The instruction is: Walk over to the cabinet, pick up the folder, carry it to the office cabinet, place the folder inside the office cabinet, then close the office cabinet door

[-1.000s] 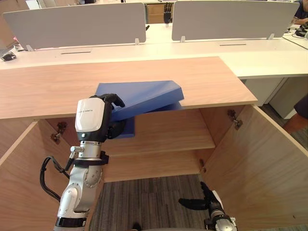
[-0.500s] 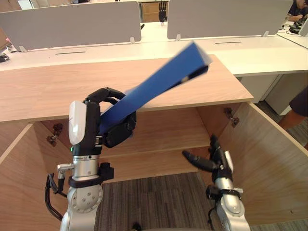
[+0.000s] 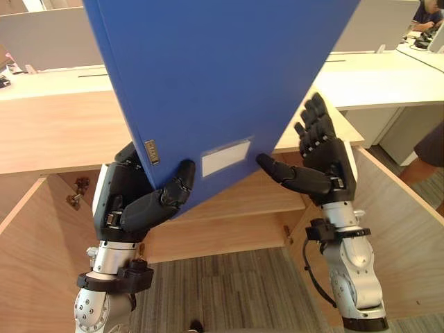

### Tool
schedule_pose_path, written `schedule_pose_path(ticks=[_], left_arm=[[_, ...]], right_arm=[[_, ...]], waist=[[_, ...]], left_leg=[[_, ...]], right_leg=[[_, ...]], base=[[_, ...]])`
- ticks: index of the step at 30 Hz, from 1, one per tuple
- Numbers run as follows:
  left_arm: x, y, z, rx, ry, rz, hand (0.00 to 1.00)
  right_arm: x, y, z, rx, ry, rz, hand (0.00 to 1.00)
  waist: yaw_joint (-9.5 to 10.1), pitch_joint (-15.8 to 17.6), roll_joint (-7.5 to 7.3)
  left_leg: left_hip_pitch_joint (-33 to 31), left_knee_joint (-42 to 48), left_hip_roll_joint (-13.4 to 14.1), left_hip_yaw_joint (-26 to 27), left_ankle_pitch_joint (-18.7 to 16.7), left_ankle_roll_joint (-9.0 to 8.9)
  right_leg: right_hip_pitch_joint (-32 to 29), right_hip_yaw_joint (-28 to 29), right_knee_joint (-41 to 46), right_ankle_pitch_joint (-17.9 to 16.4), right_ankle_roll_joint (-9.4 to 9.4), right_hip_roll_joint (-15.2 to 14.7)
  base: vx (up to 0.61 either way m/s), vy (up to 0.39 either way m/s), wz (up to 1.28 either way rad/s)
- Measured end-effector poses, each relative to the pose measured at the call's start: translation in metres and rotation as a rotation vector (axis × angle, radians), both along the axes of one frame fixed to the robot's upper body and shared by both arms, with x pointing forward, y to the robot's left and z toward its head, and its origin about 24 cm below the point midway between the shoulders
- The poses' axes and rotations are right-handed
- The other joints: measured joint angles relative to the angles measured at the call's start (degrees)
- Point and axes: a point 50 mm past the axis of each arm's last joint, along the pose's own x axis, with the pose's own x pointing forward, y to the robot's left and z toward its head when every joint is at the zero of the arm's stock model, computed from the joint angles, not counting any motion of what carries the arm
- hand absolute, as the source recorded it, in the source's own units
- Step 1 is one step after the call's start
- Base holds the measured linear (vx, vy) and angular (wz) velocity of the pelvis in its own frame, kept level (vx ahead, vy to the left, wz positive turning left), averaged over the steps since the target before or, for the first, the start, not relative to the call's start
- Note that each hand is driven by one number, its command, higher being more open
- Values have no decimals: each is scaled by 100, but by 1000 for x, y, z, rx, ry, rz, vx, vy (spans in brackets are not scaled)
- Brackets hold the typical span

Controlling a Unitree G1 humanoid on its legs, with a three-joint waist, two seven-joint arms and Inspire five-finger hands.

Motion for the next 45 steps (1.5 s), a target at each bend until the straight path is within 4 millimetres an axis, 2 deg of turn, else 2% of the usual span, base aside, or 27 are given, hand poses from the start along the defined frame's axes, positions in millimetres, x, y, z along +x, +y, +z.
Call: schedule_pose_path(ticks=[2,3,7,14,15,18,22,25,29,32,33,34,35,36,37,38,40,41,42,45], left_arm=[[2,2,-5,-26,32,-14,0],[3,3,-10,-36,58,-21,0],[5,7,-25,-55,147,-35,0],[4,12,-28,-48,174,-37,0],[4,13,-28,-41,169,-31,100],[3,18,-26,-11,147,32,100],[4,29,-30,-43,121,216,100],[0,38,-39,-71,131,366,100],[-7,59,-58,-53,208,525,100],[-18,83,-94,-83,380,720,100],[-27,93,-114,-103,482,797,100],[-37,99,-134,-120,589,848,100],[-41,100,-144,-127,638,860,100],[-49,100,-158,-135,710,872,100],[-62,98,-180,-143,835,875,100],[-67,96,-190,-143,888,871,100],[-84,88,-219,-159,1050,854,100],[-88,82,-235,-156,1139,826,100],[-86,80,-239,-149,1165,808,100],[-72,67,-256,-92,1246,697,100]], right_arm=[[7,3,-3,-20,21,37,100],[11,3,-6,-35,39,50,0],[22,7,-16,-101,103,133,0],[29,4,-12,-139,123,219,0],[30,4,-11,-136,121,224,0],[29,9,-11,-104,114,250,0],[18,31,-5,-56,53,287,0],[16,43,-2,17,22,256,0],[17,43,-3,22,22,204,0],[18,40,-3,10,20,168,0],[18,42,-3,16,18,167,0],[18,43,-3,13,15,165,0],[18,43,-3,12,15,166,0],[18,46,-4,3,18,173,0],[17,52,-10,-32,31,187,0],[17,55,-14,-55,42,194,0],[17,70,-32,-162,96,244,0],[17,81,-46,-259,131,284,0],[18,86,-51,-305,140,298,0],[29,104,-65,-527,144,361,0]], waist=[[1,0,0],[7,0,0],[42,0,0],[159,0,0],[185,0,-1],[220,0,0],[291,0,-1],[354,-1,-5],[402,-1,-11],[436,0,-11],[425,1,-15],[425,-3,-33],[427,-4,-45],[432,-1,-65],[436,-15,-95],[436,-12,-106],[438,56,-175],[447,222,-233],[458,327,-261],[507,1007,-240]], left_leg=[[13,-1,-13,-54,11,11],[11,-2,-20,-88,23,16],[9,-5,-25,-133,53,25],[-13,-7,-23,-197,107,29],[-23,-7,-23,-213,118,29],[-51,-7,-20,-235,133,29],[-105,-7,-13,-287,152,18],[-133,-8,-19,-338,153,19],[-210,-8,-30,-444,169,18],[-236,-8,-23,-454,171,15],[-253,-8,-14,-454,169,12],[-301,-8,-5,-454,172,9],[-328,-8,-1,-456,174,5],[-368,-7,6,-462,178,1],[-439,-7,10,-464,180,-3],[-460,-6,12,-465,180,-4],[-549,29,22,-468,181,-15],[-722,151,34,-492,167,-41],[-866,302,48,-513,140,-25],[-1640,1459,205,-537,-339,-21]], right_leg=[[41,-48,0,2,3,-12],[53,-75,1,3,5,-18],[58,-115,33,4,7,-23],[48,-209,33,13,8,-22],[48,-226,27,18,8,-21],[48,-249,-3,35,3,-14],[37,-286,-24,43,2,-6],[43,-345,-45,42,2,-10],[28,-432,-67,42,2,-14],[15,-445,-79,42,3,-13],[-2,-446,-82,41,3,-14],[-47,-448,-82,41,3,-16],[-74,-450,-82,41,3,-16],[-113,-456,-81,41,3,-16],[-182,-462,-79,41,2,-14],[-200,-468,-79,41,2,-14],[-291,-491,-44,41,2,-12],[-443,-501,95,23,-24,-15],[-553,-507,185,10,-41,-20],[-1040,-503,750,-151,-96,-21]], base=[[2,0,13],[-20,0,13],[-36,0,7],[-34,-4,5],[-13,-5,6],[-9,-7,4],[0,-9,7],[0,-7,8],[-6,-7,15],[0,0,0],[0,0,0],[0,0,0],[0,0,0],[0,0,0],[0,0,0],[0,0,0],[4,-5,2],[-5,-3,6],[-54,4,8],[-141,9,3]])
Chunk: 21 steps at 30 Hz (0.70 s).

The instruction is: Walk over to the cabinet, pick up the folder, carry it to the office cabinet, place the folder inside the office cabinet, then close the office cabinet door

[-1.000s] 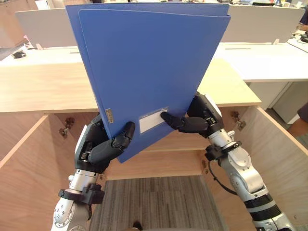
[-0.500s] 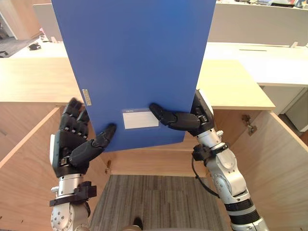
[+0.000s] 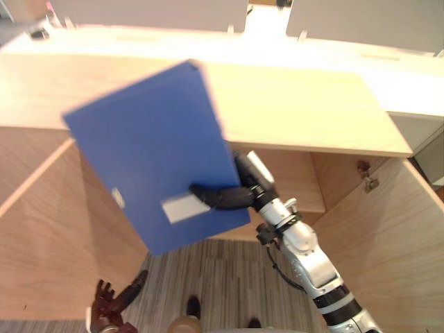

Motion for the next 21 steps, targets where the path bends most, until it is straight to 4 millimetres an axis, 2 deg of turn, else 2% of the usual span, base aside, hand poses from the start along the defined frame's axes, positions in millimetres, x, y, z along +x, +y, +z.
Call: schedule_pose_path(ticks=[2,4,6,9,11,13,14,18,20,21], left_arm=[[5,-9,-10,-28,49,-53,100],[9,-12,-13,-30,70,-80,100],[11,-10,-13,-21,78,-97,100],[21,-9,-11,1,75,-152,100],[35,-12,-8,9,51,-191,100],[58,-22,-3,7,2,-245,100],[64,-24,-1,8,-11,-257,100],[91,-33,11,22,-89,-262,100],[108,-36,24,43,-162,-251,100],[113,-36,29,49,-189,-247,100]], right_arm=[[6,6,-11,-168,-29,41,0],[13,6,-9,-221,-76,12,0],[25,4,5,-233,-142,-28,0],[44,-7,14,-215,-133,-102,0],[60,-20,19,-131,-78,-203,0],[84,-50,36,39,-16,-382,0],[89,-56,42,82,-14,-424,0],[112,-96,105,492,-57,-654,0],[115,-113,136,661,-97,-716,0],[115,-115,144,702,-107,-726,0]], waist=[[68,475,135],[100,810,198],[107,993,229],[140,1086,342],[187,1131,421],[293,1196,543],[301,1211,571],[312,1254,653],[317,1268,681],[321,1269,682]], left_leg=[[-686,1112,157,-75,-513,-3],[-1129,1769,241,-101,-789,7],[-1618,2293,289,-98,-983,27],[-2395,3048,323,-178,-1268,64],[-2807,3432,315,-251,-1375,133],[-3267,3806,291,-322,-1479,170],[-3365,3888,284,-347,-1495,178],[-3983,4373,256,-383,-1610,245],[-4247,4531,249,-397,-1619,252],[-4322,4565,250,-406,-1619,251]], right_leg=[[-541,8,801,-353,-5,19],[-1013,64,1525,-662,-5,-27],[-1571,128,2139,-906,-12,-78],[-2345,149,2955,-1244,-9,-156],[-2742,133,3380,-1417,1,-227],[-3170,117,3804,-1584,0,-307],[-3251,102,3881,-1615,1,-323],[-3852,36,4461,-1808,9,-484],[-4116,11,4671,-1869,4,-539],[-4185,11,4714,-1882,-3,-548]], base=[[-198,40,-5],[-186,59,-9],[-139,60,-13],[-71,42,-1],[-31,37,10],[-17,36,9],[-21,36,12],[-44,26,5],[-65,-5,5],[-104,-26,4]])
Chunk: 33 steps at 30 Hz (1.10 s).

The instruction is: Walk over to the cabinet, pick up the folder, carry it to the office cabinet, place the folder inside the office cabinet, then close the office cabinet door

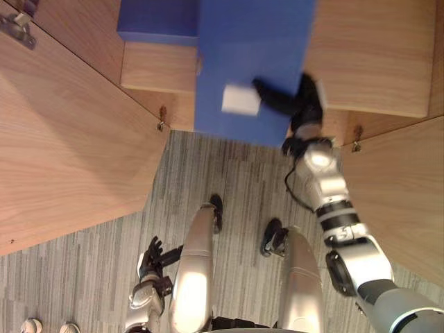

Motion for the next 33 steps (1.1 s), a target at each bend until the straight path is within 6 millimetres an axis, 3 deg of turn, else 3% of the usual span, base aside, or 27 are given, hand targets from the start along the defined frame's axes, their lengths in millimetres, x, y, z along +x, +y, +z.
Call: schedule_pose_path(ticks=[2,6,7,13,19,25,28,33], left_arm=[[16,-3,16,0,-92,17,100],[33,-11,35,-32,-194,45,100],[34,-12,37,-40,-205,50,100],[42,-22,44,-88,-236,121,100],[44,-27,48,-98,-255,129,100],[44,-27,47,-95,-248,135,100],[44,-26,47,-90,-247,132,100],[42,-25,43,-89,-230,126,100]], right_arm=[[-1,-8,20,123,-55,-33,0],[-2,-14,29,309,-72,-49,0],[-2,-14,30,339,-72,-52,100],[0,-29,46,721,-83,-76,100],[-4,-28,67,918,-183,-41,100],[-6,-12,72,883,-196,12,100],[-3,3,73,778,-180,79,100],[10,33,57,498,-64,176,100]], waist=[[-1,8,16],[4,8,15],[5,8,16],[56,8,16],[43,8,16],[-47,9,15],[-97,10,12],[-164,12,3]], left_leg=[[-206,135,8,-43,-8,-13],[-405,209,13,-80,-3,-32],[-437,208,13,-92,2,-37],[-601,207,-2,-137,39,-52],[-590,155,-19,-144,59,-82],[-470,86,-25,-147,83,-94],[-403,49,-10,-137,84,-96],[-223,-113,32,-134,108,-133]], right_leg=[[-207,-21,167,-43,-11,-24],[-401,-51,292,-73,-30,-46],[-430,-64,295,-73,-30,-47],[-566,-221,339,-82,-50,-136],[-560,-262,323,-83,-50,-167],[-434,-295,247,-82,-50,-180],[-370,-295,203,-76,-45,-164],[-190,-338,3,-19,-53,-105]], base=[[-98,-35,1],[-68,-48,2],[-47,-55,4],[-4,-54,4],[-23,-54,2],[-38,-52,1],[-27,-46,-3],[-13,-49,-2]])
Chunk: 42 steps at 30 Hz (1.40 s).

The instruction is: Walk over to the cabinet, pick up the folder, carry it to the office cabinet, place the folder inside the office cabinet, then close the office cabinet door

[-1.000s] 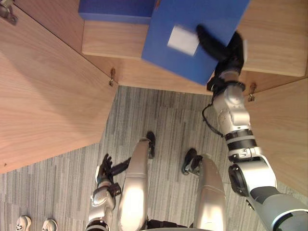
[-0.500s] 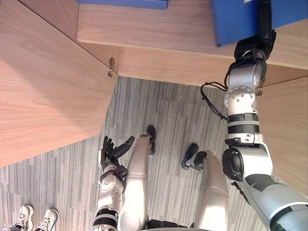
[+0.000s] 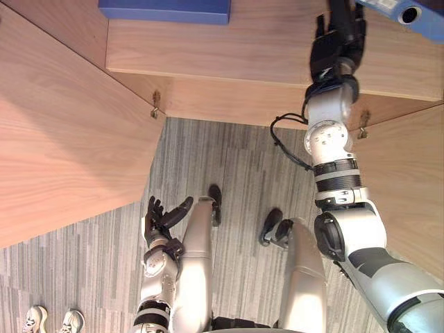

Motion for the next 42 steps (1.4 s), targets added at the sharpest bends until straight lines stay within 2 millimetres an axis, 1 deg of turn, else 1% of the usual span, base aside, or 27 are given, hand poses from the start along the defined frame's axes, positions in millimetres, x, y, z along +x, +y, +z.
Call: schedule_pose_path(ticks=[1,2,4,5,6,7,8,9,11,13,14,18,24,26,28,29,31,32,34,35,36,38,42], left_arm=[[0,0,-1,3,5,-4,100],[-1,1,-2,5,10,-9,100],[-2,0,-5,6,22,-28,100],[-3,-1,-6,5,24,-31,100],[-3,-1,-7,7,27,-40,100],[-3,-1,-8,14,31,-55,100],[-4,-1,-9,17,33,-63,100],[-4,0,-10,20,38,-72,100],[-5,2,-12,30,45,-79,100],[-6,3,-14,41,53,-95,100],[-7,5,-15,47,56,-101,100],[-8,5,-16,54,62,-108,100],[-5,4,-17,60,62,-112,100],[-5,4,-17,60,63,-108,100],[-4,4,-16,66,60,-92,100],[-4,4,-16,67,58,-87,100],[-2,5,-13,68,50,-63,100],[0,5,-12,72,46,-58,100],[1,4,-11,75,41,-54,100],[2,4,-9,75,37,-48,100],[3,3,-9,75,34,-46,100],[4,3,-6,75,19,-33,100],[6,2,-1,75,-4,-28,100]], right_arm=[[3,5,-6,-63,28,19,100],[5,7,-9,-85,42,28,100],[10,12,-22,-245,86,50,100],[11,13,-25,-294,94,55,100],[12,15,-30,-395,102,65,0],[13,14,-33,-491,100,62,0],[13,13,-34,-530,95,59,0],[14,11,-37,-629,97,54,0],[16,6,-44,-747,112,33,0],[18,1,-49,-791,133,21,0],[19,-4,-53,-800,155,11,0],[21,-13,-60,-797,195,-3,0],[22,-21,-64,-779,235,-61,0],[22,-23,-64,-811,245,-101,0],[22,-23,-61,-924,240,-188,0],[22,-23,-59,-952,237,-217,0],[23,-25,-49,-1070,224,-320,0],[23,-26,-44,-1124,217,-376,0],[22,-30,-40,-1174,215,-432,0],[22,-36,-36,-1220,219,-486,0],[22,-38,-33,-1233,221,-506,0],[21,-50,-23,-1246,235,-582,0],[19,-65,-7,-1247,250,-661,0]], waist=[[-2,1,-3],[-5,1,-6],[-15,0,-15],[-15,-3,-25],[-19,-4,-41],[-22,-5,-48],[-23,-3,-53],[-31,-5,-73],[-41,-10,-135],[-42,-13,-178],[-36,-13,-218],[-39,-17,-228],[-32,-27,-247],[-27,-32,-256],[-26,-37,-261],[-26,-41,-265],[-46,-52,-277],[-47,-52,-277],[-49,-52,-277],[-65,-52,-277],[-70,-52,-277],[-69,-52,-276],[-65,-52,-276]], left_leg=[[44,-68,8,-1,10,-3],[80,-107,9,0,17,-3],[219,-241,7,15,30,0],[248,-269,6,20,30,0],[306,-321,1,27,31,1],[355,-365,-5,32,33,3],[376,-383,-7,38,33,3],[435,-434,-19,50,34,4],[509,-496,-26,72,35,5],[557,-531,-28,91,35,5],[589,-566,-30,101,35,5],[615,-580,-30,101,35,5],[617,-709,-56,107,105,0],[609,-724,-74,100,114,1],[547,-748,-93,73,138,4],[521,-752,-100,67,146,7],[380,-751,-118,62,179,19],[319,-752,-132,61,206,24],[254,-756,-155,57,236,35],[188,-788,-199,54,292,51],[163,-800,-213,55,311,58],[29,-849,-243,59,407,80],[-106,-948,-283,107,548,125]], right_leg=[[59,-22,-78,28,-15,15],[96,-32,-128,41,-22,21],[257,-63,-286,79,-23,33],[284,-69,-320,85,-22,33],[351,-84,-383,96,-20,34],[404,-98,-445,111,-15,33],[425,-103,-466,116,-18,31],[482,-107,-520,118,-15,26],[554,-117,-578,124,-15,17],[595,-120,-609,125,-15,12],[619,-122,-636,125,-15,10],[656,-141,-668,130,-13,8],[655,-166,-783,200,-13,2],[651,-181,-791,200,-12,-14],[620,-218,-830,222,-3,-19],[596,-222,-835,230,-1,-23],[463,-229,-834,265,7,-39],[401,-229,-828,286,8,-51],[338,-233,-814,302,13,-73],[261,-243,-795,326,19,-121],[232,-243,-788,338,18,-136],[73,-244,-777,413,5,-163],[-125,-230,-754,496,-11,-221]], base=[[-1,-45,-1],[15,-46,0],[28,-36,2],[0,0,0],[32,-15,2],[37,-14,2],[43,-15,2],[0,0,0],[16,-7,1],[0,0,0],[0,0,0],[0,0,0],[-37,-11,1],[-25,-14,6],[-28,-13,6],[-28,-6,4],[-39,-1,2],[-49,0,2],[-59,-3,5],[-77,-5,9],[-101,-6,9],[-95,-7,4],[-75,-17,3]])
